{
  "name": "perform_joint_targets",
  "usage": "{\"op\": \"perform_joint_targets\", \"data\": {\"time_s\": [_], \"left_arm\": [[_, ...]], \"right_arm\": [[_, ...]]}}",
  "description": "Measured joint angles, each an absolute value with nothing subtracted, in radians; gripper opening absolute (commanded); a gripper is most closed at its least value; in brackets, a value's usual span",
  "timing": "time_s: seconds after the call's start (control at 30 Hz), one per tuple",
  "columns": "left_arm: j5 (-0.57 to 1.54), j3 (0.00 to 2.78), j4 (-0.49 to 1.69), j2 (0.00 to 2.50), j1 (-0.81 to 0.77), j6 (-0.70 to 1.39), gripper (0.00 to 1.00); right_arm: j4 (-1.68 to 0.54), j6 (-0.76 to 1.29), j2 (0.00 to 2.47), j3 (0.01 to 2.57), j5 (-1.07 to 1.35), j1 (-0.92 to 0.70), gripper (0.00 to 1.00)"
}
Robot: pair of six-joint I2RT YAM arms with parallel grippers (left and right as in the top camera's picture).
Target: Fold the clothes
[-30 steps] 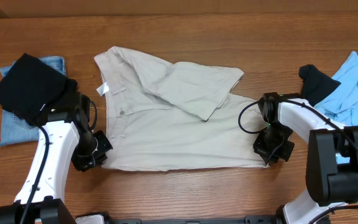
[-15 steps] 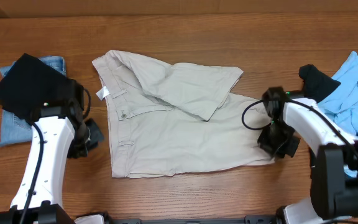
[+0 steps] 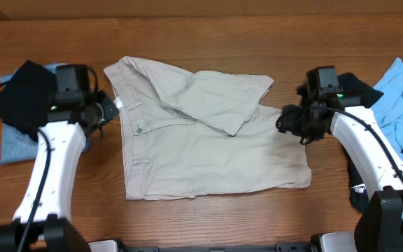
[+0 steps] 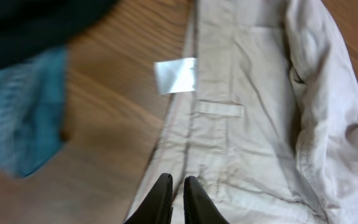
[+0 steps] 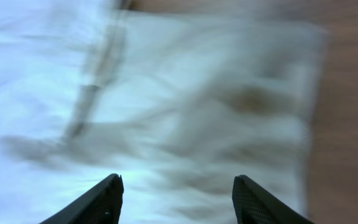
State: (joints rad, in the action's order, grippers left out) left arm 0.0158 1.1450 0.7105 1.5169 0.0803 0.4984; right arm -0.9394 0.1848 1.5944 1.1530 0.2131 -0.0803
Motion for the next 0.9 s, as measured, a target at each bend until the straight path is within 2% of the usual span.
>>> {"op": "perform_joint_targets", "data": {"time_s": [0.13, 0.33, 0.57, 0.9], "left_arm": [[0.060, 1.145, 0.632, 1.634, 0.019, 0.469, 0.13], [0.093, 1.145, 0.544, 1.776, -0.063, 0.425, 0.16], [0.106, 1.145, 0.537, 1.850, -0.070, 0.414, 0.17], [0.113, 1.146, 0.535, 1.871, -0.070, 0.411, 0.18]], "right_arm": [[-0.841, 0.110, 1.607, 1.158, 0.362, -0.087, 0.61], [-0.769, 0.078, 1.712, 1.160, 0.451, -0.149, 0.64], [-0.695, 0.080, 1.841, 1.160, 0.540, -0.171, 0.63], [-0.636, 0.084, 1.879, 1.160, 0.603, -0.171, 0.64]]}}
